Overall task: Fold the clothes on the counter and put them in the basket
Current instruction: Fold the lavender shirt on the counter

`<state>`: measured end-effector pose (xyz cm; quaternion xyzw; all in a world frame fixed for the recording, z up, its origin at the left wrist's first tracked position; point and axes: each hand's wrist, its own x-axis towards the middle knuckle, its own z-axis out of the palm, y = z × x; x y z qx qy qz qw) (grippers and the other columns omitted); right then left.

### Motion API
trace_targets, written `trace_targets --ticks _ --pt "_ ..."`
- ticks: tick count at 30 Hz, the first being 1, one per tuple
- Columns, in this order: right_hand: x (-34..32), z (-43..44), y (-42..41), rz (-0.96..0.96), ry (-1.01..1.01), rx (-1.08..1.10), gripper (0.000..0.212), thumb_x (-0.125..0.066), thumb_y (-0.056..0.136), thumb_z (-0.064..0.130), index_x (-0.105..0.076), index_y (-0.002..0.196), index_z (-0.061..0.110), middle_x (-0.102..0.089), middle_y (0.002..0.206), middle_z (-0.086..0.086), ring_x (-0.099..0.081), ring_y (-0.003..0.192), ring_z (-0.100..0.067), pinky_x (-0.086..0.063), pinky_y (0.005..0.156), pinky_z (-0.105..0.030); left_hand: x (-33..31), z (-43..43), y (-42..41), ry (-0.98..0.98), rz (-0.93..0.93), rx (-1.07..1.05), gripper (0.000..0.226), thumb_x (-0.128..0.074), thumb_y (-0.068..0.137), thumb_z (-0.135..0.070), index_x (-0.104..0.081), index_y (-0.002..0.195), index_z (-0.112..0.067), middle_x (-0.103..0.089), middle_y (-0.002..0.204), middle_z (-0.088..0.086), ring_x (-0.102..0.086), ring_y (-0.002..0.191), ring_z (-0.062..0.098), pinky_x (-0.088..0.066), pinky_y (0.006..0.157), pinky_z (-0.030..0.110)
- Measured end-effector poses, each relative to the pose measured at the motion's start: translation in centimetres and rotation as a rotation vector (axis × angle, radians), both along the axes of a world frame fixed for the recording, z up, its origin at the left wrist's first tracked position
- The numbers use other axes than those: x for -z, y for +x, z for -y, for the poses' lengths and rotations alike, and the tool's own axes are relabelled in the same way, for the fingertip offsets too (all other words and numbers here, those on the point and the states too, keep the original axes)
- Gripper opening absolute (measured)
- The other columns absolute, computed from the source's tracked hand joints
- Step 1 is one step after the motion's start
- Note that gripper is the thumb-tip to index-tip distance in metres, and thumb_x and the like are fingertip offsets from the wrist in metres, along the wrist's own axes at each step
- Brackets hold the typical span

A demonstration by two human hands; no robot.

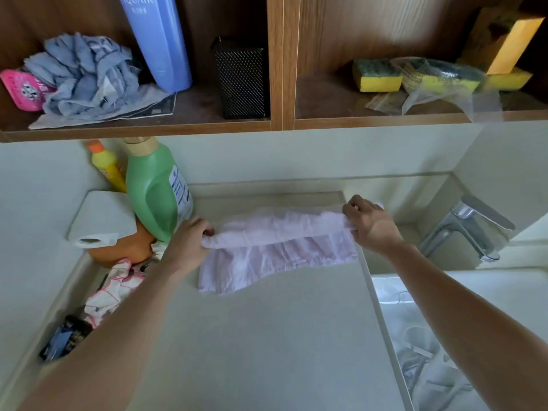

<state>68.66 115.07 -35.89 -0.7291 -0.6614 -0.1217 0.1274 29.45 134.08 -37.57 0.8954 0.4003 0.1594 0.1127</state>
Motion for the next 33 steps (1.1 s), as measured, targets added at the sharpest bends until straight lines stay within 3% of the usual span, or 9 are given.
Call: trace_targets --ticks 3,6,10,13,15,19,23,29,33 --pt "2.5 2.5 -0.4 -0.070 -0.402 -0.042 0.041 -0.068 0.076 0.009 -0.061 0.116 0.016 -0.051 0.122 0.000 -0.064 0.092 -0.031 -0.044 0.064 -0.031 2.8 2.1 -2.7 -0.086 -0.181 -0.007 0.027 -0.068 0.070 0.001 -0.059 0.082 -0.021 -0.052 0.091 -0.002 -0.056 0.086 0.027 -0.047 0.067 0.037" --pt "3.8 4.7 -0.9 -0.280 -0.782 -0.074 0.043 -0.070 0.078 0.048 -0.061 0.117 0.033 -0.044 0.126 0.014 -0.052 0.118 -0.013 -0.044 0.086 -0.025 4.8 4.1 -5.5 -0.233 -0.244 -0.001 0.037 -0.059 0.069 -0.001 -0.052 0.066 -0.038 -0.055 0.087 -0.010 -0.059 0.084 0.020 -0.050 0.070 0.035" --pt "3.3 4.4 -2.3 -0.371 -0.447 0.091 0.026 -0.053 0.097 0.047 -0.072 0.103 0.029 -0.067 0.111 0.004 -0.061 0.105 -0.021 -0.045 0.087 -0.032 3.7 5.6 -4.9 -0.198 0.025 -0.285 0.032 -0.061 0.078 0.002 -0.064 0.076 -0.030 -0.063 0.088 -0.009 -0.061 0.081 0.013 -0.048 0.069 0.031" --pt "4.0 1.6 -5.9 -0.271 -0.132 -0.013 0.034 -0.044 0.095 0.036 -0.073 0.101 0.021 -0.071 0.106 -0.003 -0.065 0.096 -0.032 -0.051 0.082 -0.040 3.1 5.9 -1.7 0.071 0.146 -0.265 0.026 -0.066 0.084 -0.005 -0.062 0.108 -0.014 -0.059 0.113 0.007 -0.058 0.104 0.028 -0.050 0.087 0.044" --pt "5.3 -0.7 -9.2 -0.284 -0.114 -0.142 0.036 -0.041 0.093 0.037 -0.070 0.111 0.022 -0.068 0.119 -0.004 -0.064 0.103 -0.033 -0.053 0.084 -0.043 3.7 5.7 0.7 0.014 0.059 -0.194 0.044 -0.066 0.089 -0.027 -0.053 0.130 -0.018 -0.048 0.138 0.012 -0.047 0.127 0.035 -0.044 0.102 0.050" --pt "6.9 -3.9 -14.0 -0.250 -0.293 -0.139 0.062 -0.015 0.101 0.058 -0.034 0.152 0.029 -0.030 0.160 -0.007 -0.030 0.146 -0.031 -0.023 0.117 -0.054 6.5 4.7 1.9 -0.246 -0.291 -0.332 0.100 -0.022 0.072 -0.094 -0.011 0.154 -0.037 -0.010 0.163 0.012 -0.016 0.148 0.037 -0.021 0.118 0.056" --pt "9.1 -2.4 -7.4 -0.235 -0.456 0.367 0.070 -0.003 0.095 0.065 0.003 0.157 0.032 0.011 0.165 0.001 0.010 0.153 -0.024 0.005 0.120 -0.057 8.7 4.8 0.1 -0.250 -0.281 -0.459 0.134 -0.004 0.043 -0.108 -0.007 0.157 -0.037 -0.010 0.162 0.023 -0.013 0.149 0.041 -0.017 0.119 0.053" --pt "8.8 0.1 -2.7 -0.596 -0.445 0.602 0.076 -0.023 0.085 0.083 0.003 0.148 0.051 0.001 0.164 0.007 -0.031 0.142 -0.035 -0.033 0.109 -0.053 8.6 5.1 1.5 -0.279 -0.152 -0.571 0.121 -0.038 0.051 -0.103 -0.009 0.153 -0.044 -0.002 0.162 0.025 -0.003 0.150 0.040 -0.009 0.120 0.054" --pt "8.6 0.6 -2.8 -0.646 -0.364 0.578 0.078 -0.030 0.084 0.083 -0.001 0.148 0.049 -0.015 0.159 0.006 -0.042 0.133 -0.036 -0.040 0.103 -0.052 8.1 5.4 1.7 -0.292 -0.129 -0.616 0.126 -0.057 0.056 -0.093 -0.008 0.155 -0.031 -0.013 0.159 0.027 -0.012 0.148 0.042 -0.012 0.119 0.053"
